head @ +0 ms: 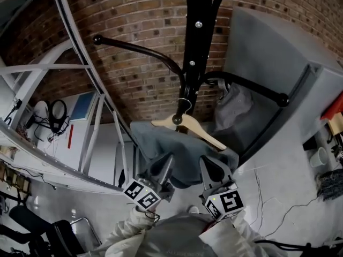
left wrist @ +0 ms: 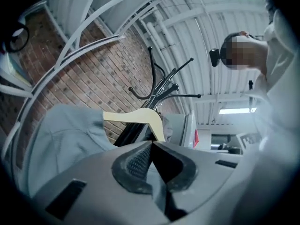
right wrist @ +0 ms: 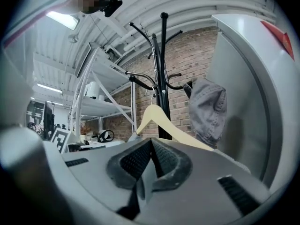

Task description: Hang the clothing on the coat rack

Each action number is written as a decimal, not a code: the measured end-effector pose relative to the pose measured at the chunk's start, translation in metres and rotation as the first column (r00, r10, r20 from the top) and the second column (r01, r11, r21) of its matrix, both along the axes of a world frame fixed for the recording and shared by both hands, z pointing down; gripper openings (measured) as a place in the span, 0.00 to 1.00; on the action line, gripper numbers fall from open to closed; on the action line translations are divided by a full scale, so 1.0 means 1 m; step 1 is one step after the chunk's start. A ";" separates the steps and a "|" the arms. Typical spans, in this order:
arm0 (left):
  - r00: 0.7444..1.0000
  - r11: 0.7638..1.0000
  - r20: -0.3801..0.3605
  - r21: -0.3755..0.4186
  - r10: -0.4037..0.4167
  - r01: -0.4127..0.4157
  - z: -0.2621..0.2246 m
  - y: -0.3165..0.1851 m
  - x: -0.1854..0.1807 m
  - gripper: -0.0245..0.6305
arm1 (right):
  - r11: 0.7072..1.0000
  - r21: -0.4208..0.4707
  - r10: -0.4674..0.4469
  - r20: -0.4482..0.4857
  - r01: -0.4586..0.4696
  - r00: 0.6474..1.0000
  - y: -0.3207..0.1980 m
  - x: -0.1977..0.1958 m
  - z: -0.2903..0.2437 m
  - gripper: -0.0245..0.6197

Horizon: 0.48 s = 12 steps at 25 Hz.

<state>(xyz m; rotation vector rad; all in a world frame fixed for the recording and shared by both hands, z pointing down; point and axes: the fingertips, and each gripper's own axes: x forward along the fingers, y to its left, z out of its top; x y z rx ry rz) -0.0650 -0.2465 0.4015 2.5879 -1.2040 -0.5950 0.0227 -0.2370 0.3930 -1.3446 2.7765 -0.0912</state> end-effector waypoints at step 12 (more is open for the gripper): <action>0.967 0.996 0.250 0.080 -0.048 0.029 0.023 0.063 -0.030 0.05 | 0.997 0.010 0.080 0.000 -0.080 0.997 0.063 -0.038 -0.001 0.08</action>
